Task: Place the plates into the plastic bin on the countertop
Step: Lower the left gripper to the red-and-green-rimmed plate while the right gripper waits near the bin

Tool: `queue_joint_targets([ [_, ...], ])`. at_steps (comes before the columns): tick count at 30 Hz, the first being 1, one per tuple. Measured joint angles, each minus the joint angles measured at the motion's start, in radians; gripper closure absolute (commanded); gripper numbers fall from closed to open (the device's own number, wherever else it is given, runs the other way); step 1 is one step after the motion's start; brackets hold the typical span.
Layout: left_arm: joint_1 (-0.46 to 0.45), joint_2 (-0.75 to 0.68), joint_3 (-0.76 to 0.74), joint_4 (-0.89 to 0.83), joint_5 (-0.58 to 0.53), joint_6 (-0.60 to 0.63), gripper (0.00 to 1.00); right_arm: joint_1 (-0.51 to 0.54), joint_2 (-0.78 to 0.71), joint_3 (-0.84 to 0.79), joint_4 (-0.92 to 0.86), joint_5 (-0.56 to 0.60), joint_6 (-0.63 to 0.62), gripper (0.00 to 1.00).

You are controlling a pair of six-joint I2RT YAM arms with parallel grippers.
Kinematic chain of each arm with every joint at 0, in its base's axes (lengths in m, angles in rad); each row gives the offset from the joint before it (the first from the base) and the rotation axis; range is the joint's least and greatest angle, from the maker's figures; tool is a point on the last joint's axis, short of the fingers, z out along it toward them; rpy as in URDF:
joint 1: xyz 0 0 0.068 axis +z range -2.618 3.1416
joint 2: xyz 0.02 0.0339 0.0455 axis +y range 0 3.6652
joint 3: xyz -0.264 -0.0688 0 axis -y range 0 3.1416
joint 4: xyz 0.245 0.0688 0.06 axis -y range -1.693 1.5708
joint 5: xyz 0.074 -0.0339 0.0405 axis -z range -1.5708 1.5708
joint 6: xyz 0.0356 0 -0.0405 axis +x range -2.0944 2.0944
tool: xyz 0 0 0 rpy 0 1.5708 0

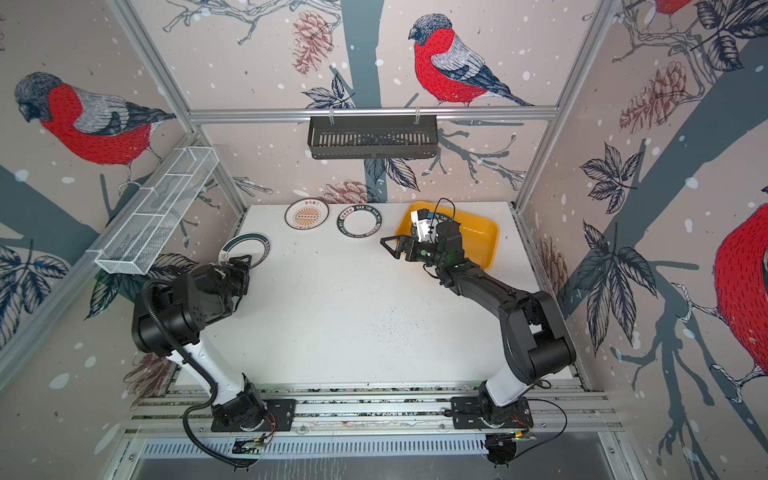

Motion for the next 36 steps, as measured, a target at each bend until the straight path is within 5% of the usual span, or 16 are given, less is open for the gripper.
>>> queue_joint_targets([
  [29,0.001,0.084,-0.041,0.108,-0.075,-0.147,0.92,0.0,0.002,0.007,-0.038,0.028,-0.022,0.0],
  [36,0.003,0.077,-0.057,0.136,-0.068,-0.155,0.97,0.018,0.009,0.015,-0.038,0.027,-0.026,0.0],
])
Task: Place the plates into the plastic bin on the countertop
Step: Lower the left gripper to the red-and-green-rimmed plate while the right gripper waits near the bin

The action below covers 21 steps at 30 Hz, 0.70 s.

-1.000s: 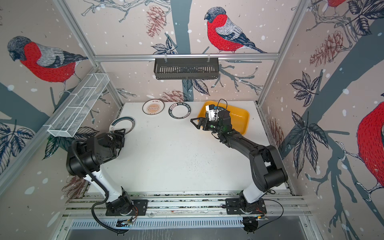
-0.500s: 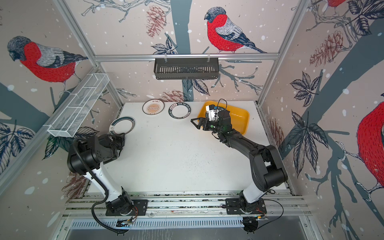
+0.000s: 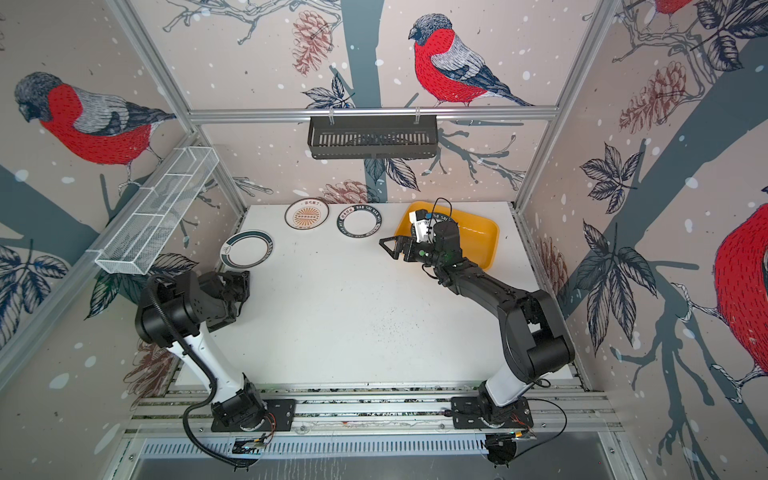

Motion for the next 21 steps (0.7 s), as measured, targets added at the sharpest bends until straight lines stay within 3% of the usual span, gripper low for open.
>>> queue_joint_targets([
  [16,-0.004,-0.098,-0.041,-0.146,0.026,0.031,1.0,0.054,0.019,0.044,-0.052,0.026,-0.053,0.0],
  [17,-0.004,-0.099,-0.041,-0.15,0.029,0.037,0.97,0.054,0.019,0.043,-0.052,0.026,-0.053,0.0],
  [19,-0.004,-0.1,-0.04,-0.154,0.039,0.037,0.73,0.054,0.019,0.043,-0.055,0.026,-0.054,0.0],
  [21,-0.004,-0.102,-0.039,-0.142,0.051,0.037,0.57,0.054,0.019,0.043,-0.055,0.031,-0.056,0.0],
])
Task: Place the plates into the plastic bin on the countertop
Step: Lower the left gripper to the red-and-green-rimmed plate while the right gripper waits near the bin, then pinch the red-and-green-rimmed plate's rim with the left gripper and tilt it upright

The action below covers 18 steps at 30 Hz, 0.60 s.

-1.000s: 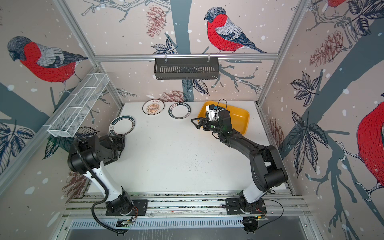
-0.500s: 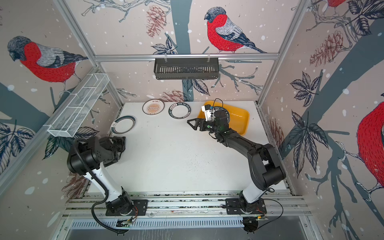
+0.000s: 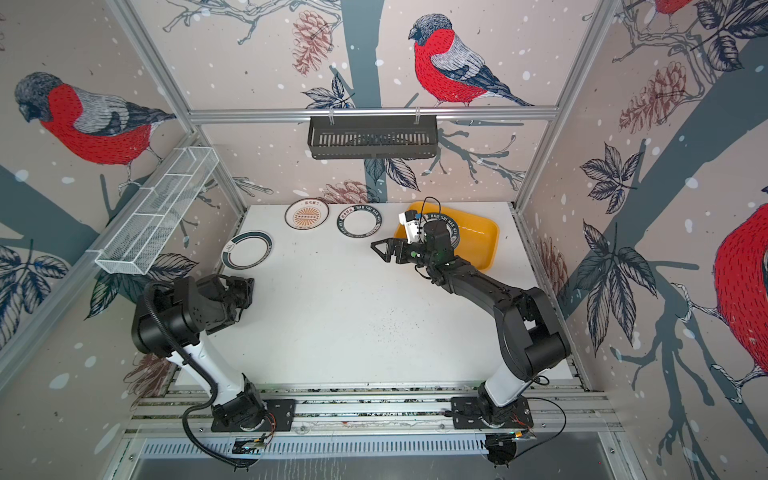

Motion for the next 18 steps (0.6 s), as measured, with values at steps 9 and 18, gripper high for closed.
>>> queue_joint_targets([
  [9,0.0,-0.005,0.032,0.032,0.018,0.018,0.3,0.0,0.014,0.006,-0.005,0.006,0.0,0.0],
  [18,0.0,0.087,0.118,0.078,0.019,0.005,0.28,-0.001,0.015,0.012,-0.025,0.022,-0.002,0.0],
])
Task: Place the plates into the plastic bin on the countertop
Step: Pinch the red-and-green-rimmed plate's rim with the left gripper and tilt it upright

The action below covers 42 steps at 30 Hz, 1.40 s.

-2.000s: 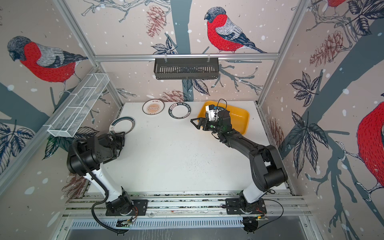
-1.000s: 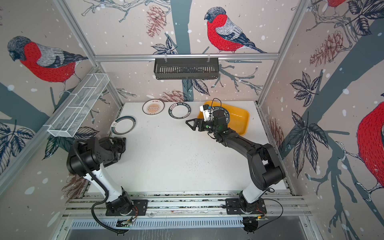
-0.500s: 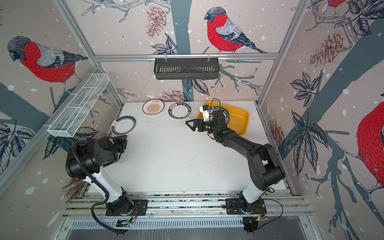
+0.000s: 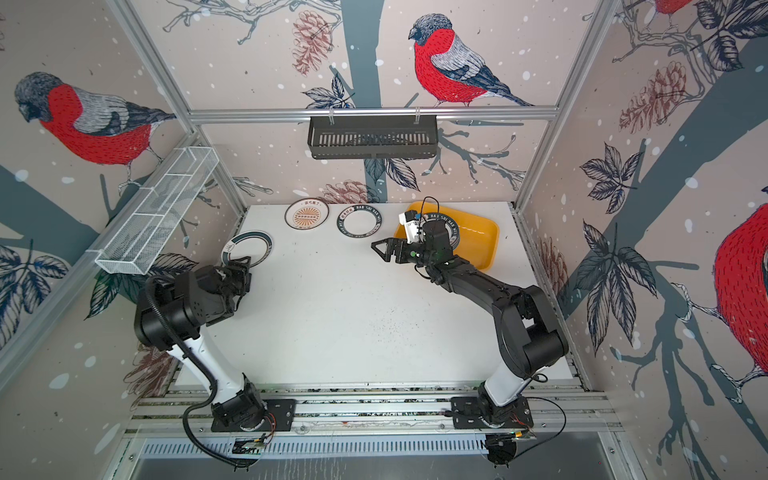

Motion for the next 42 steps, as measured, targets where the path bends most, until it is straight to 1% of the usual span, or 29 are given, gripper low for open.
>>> queue_joint_targets([
  [4,0.0,0.029,0.026,0.017,-0.001,-0.016,0.29,-0.002,0.004,0.004,-0.008,0.005,-0.011,0.0],
  [9,0.001,0.053,0.05,0.015,-0.009,-0.032,0.39,-0.006,0.01,0.01,-0.016,0.015,-0.013,0.0],
  [12,0.001,0.071,0.056,0.027,-0.015,-0.04,0.47,-0.009,0.012,0.011,-0.019,0.018,-0.013,0.0],
  [17,0.001,0.105,0.056,0.056,-0.027,-0.069,0.69,-0.013,0.019,0.019,-0.022,0.018,-0.013,0.0],
  [23,0.002,0.112,0.041,0.065,-0.039,-0.095,0.88,-0.015,0.026,0.024,-0.026,0.018,-0.013,0.0],
  [28,0.003,0.105,0.034,0.07,-0.049,-0.123,0.99,-0.019,0.026,0.024,-0.028,0.018,-0.013,0.0],
  [36,0.003,0.1,0.026,0.072,-0.053,-0.127,1.0,-0.021,0.026,0.024,-0.028,0.018,-0.013,0.0],
  [42,0.002,0.061,-0.005,0.052,-0.052,-0.123,1.0,-0.021,0.023,0.019,-0.028,0.019,-0.012,0.0],
])
